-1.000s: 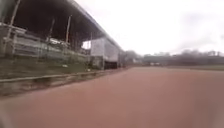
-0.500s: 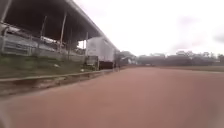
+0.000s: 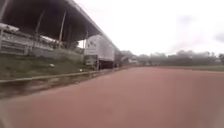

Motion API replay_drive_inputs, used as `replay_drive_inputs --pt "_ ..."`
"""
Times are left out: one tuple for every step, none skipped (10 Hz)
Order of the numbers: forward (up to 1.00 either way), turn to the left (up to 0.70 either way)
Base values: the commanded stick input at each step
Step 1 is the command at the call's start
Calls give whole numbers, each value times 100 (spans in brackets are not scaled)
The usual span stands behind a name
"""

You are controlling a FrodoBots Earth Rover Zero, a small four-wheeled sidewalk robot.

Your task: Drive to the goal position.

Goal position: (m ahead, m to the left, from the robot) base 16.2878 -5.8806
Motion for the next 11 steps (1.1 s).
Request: replay_drive_inputs --pt "70 -34" --pt "70 1" --pt "70 1" --pt "70 1" --pt "70 1" --pt "70 1" --pt "70 1" --pt "70 1" --pt "70 1" --pt "70 1" --pt "70 1"
